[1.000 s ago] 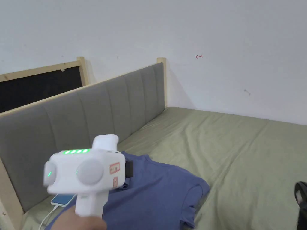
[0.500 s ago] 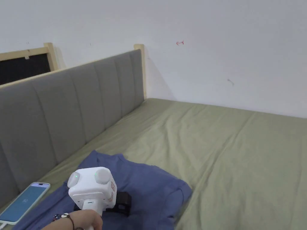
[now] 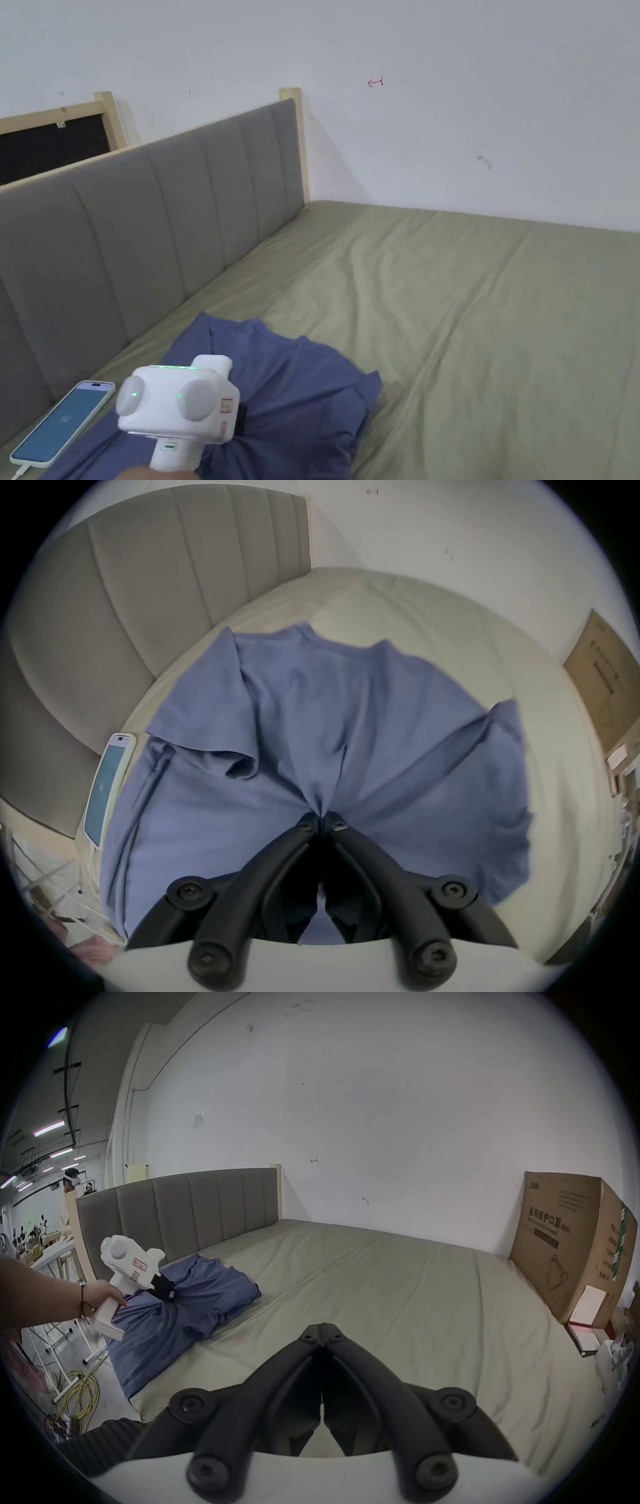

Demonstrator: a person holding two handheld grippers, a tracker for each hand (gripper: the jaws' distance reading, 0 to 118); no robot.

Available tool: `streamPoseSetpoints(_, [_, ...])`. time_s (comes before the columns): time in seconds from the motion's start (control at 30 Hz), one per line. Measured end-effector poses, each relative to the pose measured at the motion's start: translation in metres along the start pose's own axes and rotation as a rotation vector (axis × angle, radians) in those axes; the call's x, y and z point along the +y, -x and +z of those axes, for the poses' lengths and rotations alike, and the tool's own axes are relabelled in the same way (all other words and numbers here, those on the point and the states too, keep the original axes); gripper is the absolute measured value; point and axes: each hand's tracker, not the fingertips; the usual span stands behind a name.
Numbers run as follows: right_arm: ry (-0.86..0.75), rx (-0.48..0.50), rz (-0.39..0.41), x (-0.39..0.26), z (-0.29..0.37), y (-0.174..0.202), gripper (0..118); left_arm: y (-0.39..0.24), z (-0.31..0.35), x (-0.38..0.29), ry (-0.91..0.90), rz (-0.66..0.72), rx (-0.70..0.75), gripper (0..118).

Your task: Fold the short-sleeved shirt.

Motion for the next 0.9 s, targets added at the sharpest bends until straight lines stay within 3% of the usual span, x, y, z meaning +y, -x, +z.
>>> streamPoseSetpoints(0.07, [-0.011,-0.004,-0.002,0.003,0.01,-0.005,0,0.012,0.022,0.011,-0.017,0.059,-0.021,0])
streamPoseSetpoints(0.17, [-0.041,-0.027,-0.018,0.008,0.026,-0.015,0,0.011,0.085,0.03,-0.183,0.057,-0.014,0])
streamPoseSetpoints(0.27, [-0.096,-0.062,-0.049,0.011,0.044,-0.028,0,-0.031,0.167,0.033,-0.295,0.032,-0.12,0])
streamPoseSetpoints(0.47, [-0.189,-0.154,-0.103,0.025,0.084,-0.052,0,-0.15,0.291,0.062,-0.519,-0.258,-0.356,0])
streamPoseSetpoints(0.57, [-0.243,-0.201,-0.134,0.03,0.109,-0.067,0,-0.212,0.334,0.074,-0.557,-0.304,-0.45,0])
streamPoseSetpoints(0.7, [-0.292,-0.269,-0.153,0.03,0.142,-0.09,0,-0.286,0.37,0.08,-0.601,-0.285,-0.701,0])
streamPoseSetpoints(0.8, [-0.246,-0.373,-0.172,0.031,0.16,-0.108,0,-0.341,0.375,0.08,-0.614,-0.403,-0.727,0])
streamPoseSetpoints(0.9, [-0.254,-0.426,-0.224,0.025,0.18,-0.134,0,-0.394,0.347,0.076,-0.457,-0.437,-0.761,0])
